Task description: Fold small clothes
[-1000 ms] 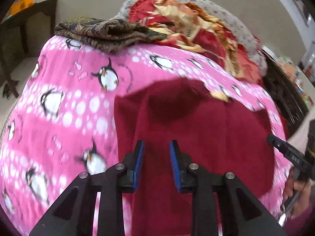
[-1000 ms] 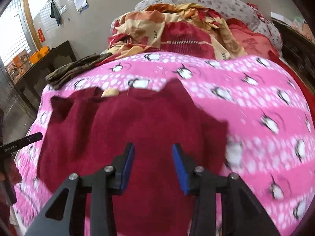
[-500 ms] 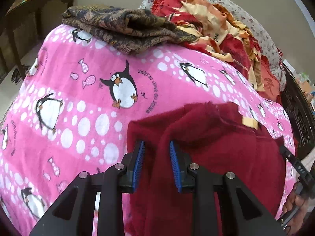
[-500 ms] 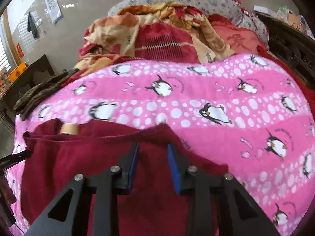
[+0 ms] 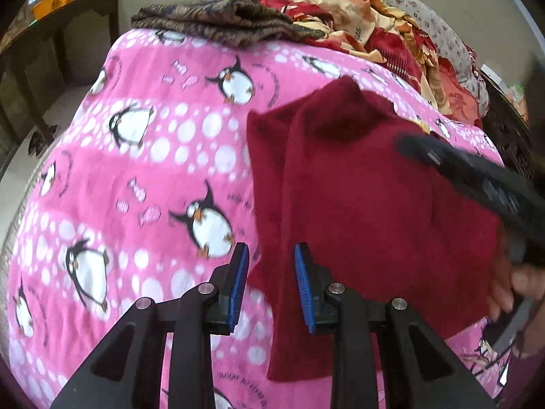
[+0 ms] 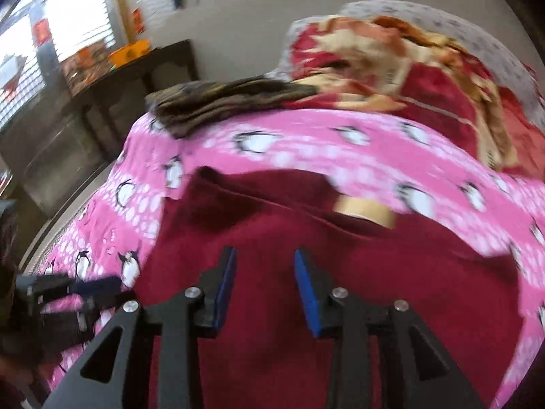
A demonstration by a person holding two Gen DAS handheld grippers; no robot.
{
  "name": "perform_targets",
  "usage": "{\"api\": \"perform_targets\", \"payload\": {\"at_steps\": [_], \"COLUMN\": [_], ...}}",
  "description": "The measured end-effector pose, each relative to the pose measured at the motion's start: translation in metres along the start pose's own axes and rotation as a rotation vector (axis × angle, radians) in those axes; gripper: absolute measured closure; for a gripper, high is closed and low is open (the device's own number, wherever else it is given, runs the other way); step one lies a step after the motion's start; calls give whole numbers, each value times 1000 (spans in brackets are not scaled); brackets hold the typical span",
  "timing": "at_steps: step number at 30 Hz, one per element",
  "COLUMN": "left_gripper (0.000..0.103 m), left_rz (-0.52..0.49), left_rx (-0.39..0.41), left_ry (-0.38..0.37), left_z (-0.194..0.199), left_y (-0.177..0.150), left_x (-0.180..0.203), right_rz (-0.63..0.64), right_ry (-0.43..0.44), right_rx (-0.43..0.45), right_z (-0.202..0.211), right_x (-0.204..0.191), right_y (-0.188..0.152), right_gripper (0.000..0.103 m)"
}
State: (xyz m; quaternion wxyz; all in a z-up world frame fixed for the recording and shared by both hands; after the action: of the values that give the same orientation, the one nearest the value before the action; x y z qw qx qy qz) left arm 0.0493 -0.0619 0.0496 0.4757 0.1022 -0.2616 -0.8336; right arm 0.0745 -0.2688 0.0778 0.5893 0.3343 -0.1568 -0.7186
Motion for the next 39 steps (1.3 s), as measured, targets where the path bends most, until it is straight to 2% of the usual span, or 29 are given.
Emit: {"api": "perform_targets", "payload": {"at_steps": [5,8,11,15,21,23,27,28,30,32,36,39], "left_gripper": [93,93,93,93,93,93,92,92,91,87,84,81], "left_rz": [20,30,43,45,50,49,43,44,57,84,103,93], "left_rx": [9,11,10,9,10,5,-4,-2,11,14,17,7], "left_ry": [-17,-25,-34,-40,-43,-44,-54,-60,-80,-102,-128,-128], "left_z": [-1,-2,-2,-3,-3,-3,3,5,10,10,10,9], "left_y": [-9,-12,-12,-13,-15,-15,-18,-20,-28,-35,-42,-44], "left_x": [-1,-2,-3,-4,-2,-1,0,0,-5,-9,-12,-10], "right_rz": [56,8,-28,0,51,31,-32,-36,-41,-35,19,38], "right_ry": [-13,-43,-62,-70,-50,-67,-128,-130,-92,-45,-34,-97], "right_rx": [11,21,-14,-10,-9,-21,-104,-103,-92,-90,-118,-178], "right_z": [-40,-59,-78,-66,-29,-32,-59,-59,-50,-44,-54,-79], "right_x": [-44,-48,-47,-53,-59,-52,-37,-37,-46,-57,-84,-95], "right_y": [18,32,41,39,14,11,11,11,12,12,8,0], "right_gripper": [66,66,66,65,62,61,61,59,49,32,29,26]}}
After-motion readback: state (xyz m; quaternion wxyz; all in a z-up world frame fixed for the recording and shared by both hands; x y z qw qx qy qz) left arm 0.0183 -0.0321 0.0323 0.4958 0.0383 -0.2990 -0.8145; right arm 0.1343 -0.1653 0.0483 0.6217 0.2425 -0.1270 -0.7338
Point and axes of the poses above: each gripper's, at about its wrist camera, not at the fingertips, and z roughly against the way its jaws point, x to its right, y to its top, the point moved 2 cm from there along -z, roughly the way its jaws point, and after that the axes turned 15 degrees about -z, right-handed, at the moved point
